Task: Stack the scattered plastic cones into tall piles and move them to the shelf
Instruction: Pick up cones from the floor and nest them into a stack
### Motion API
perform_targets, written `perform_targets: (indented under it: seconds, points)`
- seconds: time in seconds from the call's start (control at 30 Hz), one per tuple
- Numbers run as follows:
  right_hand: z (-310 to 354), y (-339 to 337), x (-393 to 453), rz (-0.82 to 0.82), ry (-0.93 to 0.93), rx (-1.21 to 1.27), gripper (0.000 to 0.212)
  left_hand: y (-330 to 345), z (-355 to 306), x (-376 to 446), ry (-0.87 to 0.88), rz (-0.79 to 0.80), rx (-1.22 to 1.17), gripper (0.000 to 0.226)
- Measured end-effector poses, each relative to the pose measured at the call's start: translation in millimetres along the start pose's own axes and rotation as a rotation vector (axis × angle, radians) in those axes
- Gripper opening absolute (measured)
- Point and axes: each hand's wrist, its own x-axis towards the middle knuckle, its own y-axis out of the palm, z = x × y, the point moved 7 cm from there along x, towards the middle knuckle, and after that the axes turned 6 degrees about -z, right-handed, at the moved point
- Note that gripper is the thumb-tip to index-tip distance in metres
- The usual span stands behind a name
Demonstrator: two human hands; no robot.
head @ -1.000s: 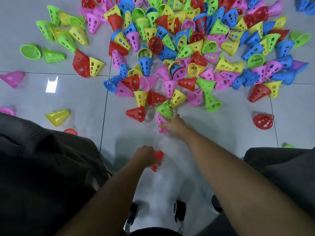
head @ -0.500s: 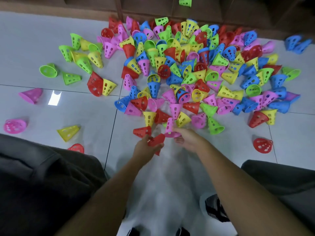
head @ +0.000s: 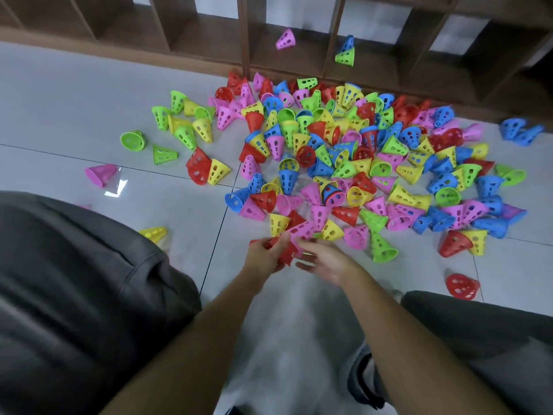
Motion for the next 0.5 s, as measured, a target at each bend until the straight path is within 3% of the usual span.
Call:
perform_targets:
  seconds: [0.2,0.37,0.5]
  points:
    - [8,41,-3,0.111,-0.032,-0.155,0.042,-17,-20,-13,-0.051,-0.043,0.105,0.082]
    - [11,85,22,0.255,0.082,0.067,0.044,-55,-59,-5,-0.064,-0.107,0.238,0.07]
    - [23,126,41,0.273,0.038,0.113,0.045,-107,-86,9,-0.084,-0.185,0.519,0.091]
